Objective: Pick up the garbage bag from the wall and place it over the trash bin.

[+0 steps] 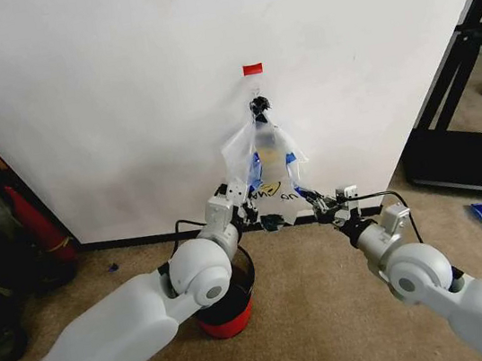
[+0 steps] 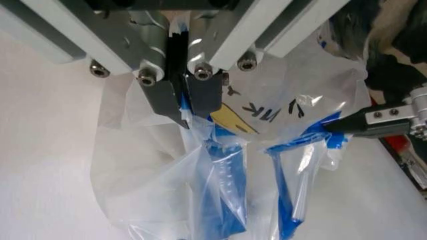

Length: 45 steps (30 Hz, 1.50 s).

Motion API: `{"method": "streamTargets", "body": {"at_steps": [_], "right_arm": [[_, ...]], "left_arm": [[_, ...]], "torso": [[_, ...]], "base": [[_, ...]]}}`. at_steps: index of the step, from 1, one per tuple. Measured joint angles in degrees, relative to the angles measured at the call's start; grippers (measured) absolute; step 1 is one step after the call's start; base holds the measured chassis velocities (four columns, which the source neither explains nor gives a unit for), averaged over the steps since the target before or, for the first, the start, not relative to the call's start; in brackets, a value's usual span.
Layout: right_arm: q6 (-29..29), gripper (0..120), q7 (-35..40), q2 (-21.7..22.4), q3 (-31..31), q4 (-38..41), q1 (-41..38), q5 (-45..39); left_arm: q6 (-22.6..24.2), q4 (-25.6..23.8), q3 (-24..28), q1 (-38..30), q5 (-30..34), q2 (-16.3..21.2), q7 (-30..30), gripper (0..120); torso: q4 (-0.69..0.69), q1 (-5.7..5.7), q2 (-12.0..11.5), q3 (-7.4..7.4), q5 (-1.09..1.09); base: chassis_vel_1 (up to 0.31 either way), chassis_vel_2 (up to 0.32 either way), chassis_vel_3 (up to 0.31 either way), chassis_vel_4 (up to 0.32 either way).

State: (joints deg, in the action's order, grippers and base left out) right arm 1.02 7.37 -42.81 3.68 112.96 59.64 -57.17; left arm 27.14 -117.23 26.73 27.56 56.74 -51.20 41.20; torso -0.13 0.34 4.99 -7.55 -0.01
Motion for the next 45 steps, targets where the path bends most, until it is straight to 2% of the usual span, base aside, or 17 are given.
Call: {"method": "streamTargets", "body": {"at_steps": [14,25,30,33,39,40,45], "right_arm": [[-0.3,0,-0.6,0.0,0.7,1.2,3.0,1.3],[-0.2,0,1.6,-0.9,1.4,5.3,2.2,-2.0],[0.2,0,2.7,-2.4,0.4,7.3,2.1,-3.4],[0.3,0,3.3,-3.2,-0.7,7.7,1.2,-3.9],[1.4,0,7.2,-7.7,-7.2,8.1,-4.4,-6.6],[1.4,0,7.2,-7.7,-7.2,8.1,-4.4,-6.6],[2.0,0,10.2,-11.3,-12.3,7.1,-8.9,-7.9]], "left_arm": [[-0.6,-2.5,-2.0,4.5,-2.4,1.3,-0.8,0],[-1.8,-6.9,-7.5,3.9,-2.1,2.4,-0.9,0],[-2.1,-12.4,-14.3,8.6,-1.7,5.0,-1.0,0],[-2.3,-13.9,-17.1,10.3,-1.6,5.7,-1.1,0],[-2.8,-18.3,-25.0,16.8,-0.5,7.5,-1.4,0],[-2.8,-18.3,-25.0,16.8,-0.5,7.5,-1.4,0],[-3.8,-21.0,-31.2,24.7,-1.7,8.0,-2.1,0]], "torso": [[0.0,0.0,0.0,0.0,0.01],[-0.01,0.0,0.0,0.0,0.0],[0.0,0.0,0.0,0.0,0.0],[0.0,0.0,0.0,0.0,-0.01],[0.0,0.0,0.0,0.0,-0.01],[0.0,0.0,0.0,0.0,-0.01],[0.01,0.0,0.0,-0.01,-0.01]], "base": [[0.0,0.0,0.0,0.0],[0.0,0.0,0.0,0.0],[0.0,0.0,0.0,0.0],[0.0,0.0,0.0,0.0],[0.0,0.0,0.0,0.0],[0.0,0.0,0.0,0.0],[0.0,0.0,0.0,0.0]]}}
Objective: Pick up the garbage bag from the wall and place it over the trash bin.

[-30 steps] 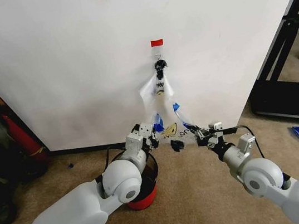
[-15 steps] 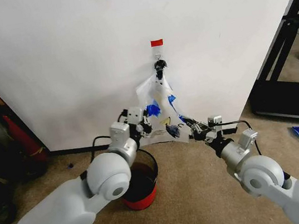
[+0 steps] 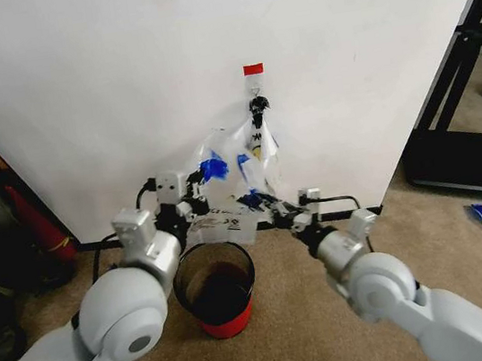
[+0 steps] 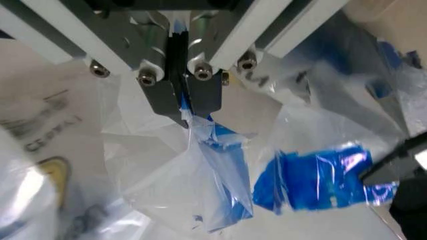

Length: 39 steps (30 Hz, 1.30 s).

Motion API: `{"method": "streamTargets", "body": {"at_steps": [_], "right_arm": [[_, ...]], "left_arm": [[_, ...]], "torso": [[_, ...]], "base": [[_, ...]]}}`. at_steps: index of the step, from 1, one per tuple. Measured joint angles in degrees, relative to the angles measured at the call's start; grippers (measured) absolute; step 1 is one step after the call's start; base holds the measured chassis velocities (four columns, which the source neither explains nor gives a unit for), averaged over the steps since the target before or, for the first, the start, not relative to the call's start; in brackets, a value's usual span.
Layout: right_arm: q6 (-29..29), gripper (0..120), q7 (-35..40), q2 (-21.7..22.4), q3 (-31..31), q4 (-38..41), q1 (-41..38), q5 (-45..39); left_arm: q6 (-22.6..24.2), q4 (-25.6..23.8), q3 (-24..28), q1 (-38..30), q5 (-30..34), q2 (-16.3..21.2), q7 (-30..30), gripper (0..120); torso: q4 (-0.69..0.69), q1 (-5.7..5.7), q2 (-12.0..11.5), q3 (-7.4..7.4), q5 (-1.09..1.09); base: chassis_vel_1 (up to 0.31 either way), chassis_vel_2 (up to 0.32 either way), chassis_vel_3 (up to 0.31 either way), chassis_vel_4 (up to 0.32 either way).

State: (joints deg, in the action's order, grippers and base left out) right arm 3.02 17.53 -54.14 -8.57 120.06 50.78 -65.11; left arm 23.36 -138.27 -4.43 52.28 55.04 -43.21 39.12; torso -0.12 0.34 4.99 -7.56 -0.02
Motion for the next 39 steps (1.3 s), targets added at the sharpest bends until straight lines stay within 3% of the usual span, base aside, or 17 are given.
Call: {"method": "streamTargets", "body": {"at_steps": [9,13,27,33,39], "right_arm": [[0.8,0,2.0,-1.4,-2.2,0.1,-1.5,-0.9],[0.7,0,1.9,-2.0,-2.4,-1.5,0.9,0.2],[-0.7,0,0.8,-8.4,-5.3,-7.2,5.5,6.2],[-0.8,0,1.2,-8.7,-5.9,-7.6,6.8,7.0],[-0.8,0,1.5,-9.2,-6.3,-8.7,8.1,8.0]], "left_arm": [[-1.4,-0.6,-2.1,6.6,-3.2,-1.5,-1.0,0],[-3.3,2.0,-2.4,12.1,-7.3,-4.6,-1.9,0],[-8.7,7.5,-7.9,24.0,-13.2,-8.5,-3.2,0],[-9.3,9.0,-6.9,25.0,-14.9,-9.9,-3.0,0],[-9.8,10.1,-6.7,25.9,-15.7,-8.9,-3.2,0]], "torso": [[-0.01,0.0,0.0,0.01,0.01],[-0.01,0.0,0.0,0.0,0.0],[0.0,0.0,0.0,0.0,0.0],[-0.01,0.0,0.0,0.0,0.0],[-0.01,0.0,0.0,0.0,0.01]], "base": [[0.0,0.0,0.0,0.0],[0.0,0.0,0.0,0.0],[0.0,0.0,0.0,0.0],[0.0,0.0,0.0,0.0],[0.0,0.0,0.0,0.0]]}}
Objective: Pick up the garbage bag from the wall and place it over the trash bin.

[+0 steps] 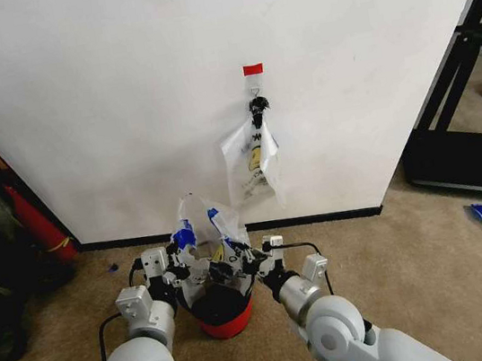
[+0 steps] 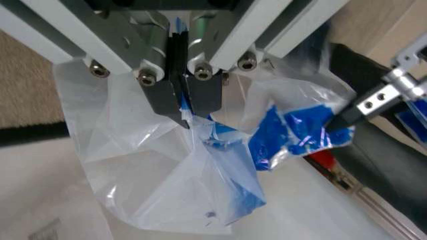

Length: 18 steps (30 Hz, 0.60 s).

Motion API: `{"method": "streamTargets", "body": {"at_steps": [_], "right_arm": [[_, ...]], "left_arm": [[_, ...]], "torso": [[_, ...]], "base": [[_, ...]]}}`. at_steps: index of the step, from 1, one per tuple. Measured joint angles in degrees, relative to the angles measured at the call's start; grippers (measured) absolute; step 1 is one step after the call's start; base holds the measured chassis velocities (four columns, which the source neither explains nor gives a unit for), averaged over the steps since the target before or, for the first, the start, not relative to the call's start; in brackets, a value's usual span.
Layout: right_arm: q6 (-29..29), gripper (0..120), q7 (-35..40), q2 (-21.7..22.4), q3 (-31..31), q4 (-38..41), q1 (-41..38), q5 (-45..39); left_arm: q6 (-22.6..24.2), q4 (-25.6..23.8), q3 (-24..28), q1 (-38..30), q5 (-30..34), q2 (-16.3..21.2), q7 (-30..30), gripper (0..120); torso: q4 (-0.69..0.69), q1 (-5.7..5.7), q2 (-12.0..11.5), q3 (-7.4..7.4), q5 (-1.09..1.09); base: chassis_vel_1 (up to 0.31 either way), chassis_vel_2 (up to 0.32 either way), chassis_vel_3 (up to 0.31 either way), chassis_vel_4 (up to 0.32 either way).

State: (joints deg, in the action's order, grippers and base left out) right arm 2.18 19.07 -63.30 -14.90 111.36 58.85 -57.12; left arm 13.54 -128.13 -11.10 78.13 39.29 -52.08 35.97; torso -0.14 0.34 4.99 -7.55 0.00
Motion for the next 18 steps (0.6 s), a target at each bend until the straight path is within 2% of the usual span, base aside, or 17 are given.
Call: {"method": "streamTargets", "body": {"at_steps": [11,18], "right_arm": [[-0.7,0,0.1,-3.2,-1.2,-4.8,0.1,1.4],[-0.6,0,0.9,-3.6,-2.0,-5.4,0.4,2.2]], "left_arm": [[-1.4,5.5,1.4,0.2,-1.1,-0.8,-0.2,0],[-1.8,5.9,1.2,1.2,-1.1,-0.6,-0.2,0]], "torso": [[0.0,0.0,0.0,0.0,-0.01],[0.01,0.0,0.0,0.0,0.01]], "base": [[0.0,0.0,0.0,0.0],[0.0,0.0,0.0,0.0]]}}
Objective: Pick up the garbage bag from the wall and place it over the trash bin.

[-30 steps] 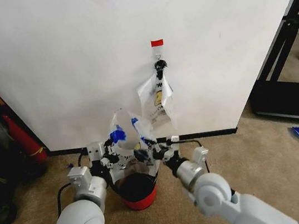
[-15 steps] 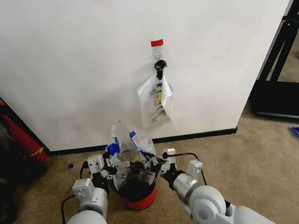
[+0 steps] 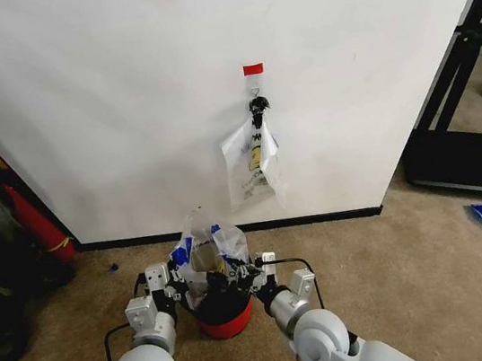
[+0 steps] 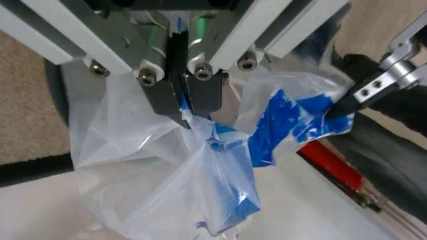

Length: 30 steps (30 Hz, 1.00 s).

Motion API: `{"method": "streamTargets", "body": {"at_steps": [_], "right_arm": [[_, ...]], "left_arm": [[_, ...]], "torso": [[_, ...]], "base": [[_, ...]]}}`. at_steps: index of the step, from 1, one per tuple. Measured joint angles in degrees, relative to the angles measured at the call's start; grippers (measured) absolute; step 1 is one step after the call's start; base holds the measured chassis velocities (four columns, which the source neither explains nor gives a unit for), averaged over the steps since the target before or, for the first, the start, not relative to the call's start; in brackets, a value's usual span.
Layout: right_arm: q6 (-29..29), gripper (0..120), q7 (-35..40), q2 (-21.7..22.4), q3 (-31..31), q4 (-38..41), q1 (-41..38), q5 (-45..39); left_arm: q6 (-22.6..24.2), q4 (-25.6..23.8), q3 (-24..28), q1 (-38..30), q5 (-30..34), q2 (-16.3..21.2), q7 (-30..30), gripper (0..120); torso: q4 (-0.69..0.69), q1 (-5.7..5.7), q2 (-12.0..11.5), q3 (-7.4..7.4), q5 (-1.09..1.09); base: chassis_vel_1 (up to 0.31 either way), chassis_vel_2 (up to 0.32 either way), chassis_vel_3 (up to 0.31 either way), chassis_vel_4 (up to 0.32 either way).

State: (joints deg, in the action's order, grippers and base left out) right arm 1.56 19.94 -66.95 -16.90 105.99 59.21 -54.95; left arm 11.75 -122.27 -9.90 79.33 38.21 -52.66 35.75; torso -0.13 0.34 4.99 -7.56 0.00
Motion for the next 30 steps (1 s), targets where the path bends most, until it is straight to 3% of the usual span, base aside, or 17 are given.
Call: {"method": "streamTargets", "body": {"at_steps": [11,18,30], "right_arm": [[2.5,0,5.5,4.8,0.4,7.0,3.4,0.3],[4.7,0,7.3,6.2,0.5,9.3,4.3,0.4],[8.4,0,10.5,8.1,0.9,12.1,6.4,0.4]], "left_arm": [[-0.3,-2.8,-0.2,5.5,-2.3,0.4,0.6,0],[0.3,-4.0,-1.1,8.9,-3.0,2.0,0.7,0],[2.0,-5.3,-0.8,13.1,-4.1,1.1,3.0,0]], "torso": [[0.0,0.0,0.0,0.0,0.0],[0.0,0.0,0.0,0.0,0.01],[0.0,0.0,0.0,0.0,0.0]], "base": [[0.0,0.0,0.0,0.0],[0.0,0.0,0.0,0.0],[0.0,0.0,0.0,0.0]]}}
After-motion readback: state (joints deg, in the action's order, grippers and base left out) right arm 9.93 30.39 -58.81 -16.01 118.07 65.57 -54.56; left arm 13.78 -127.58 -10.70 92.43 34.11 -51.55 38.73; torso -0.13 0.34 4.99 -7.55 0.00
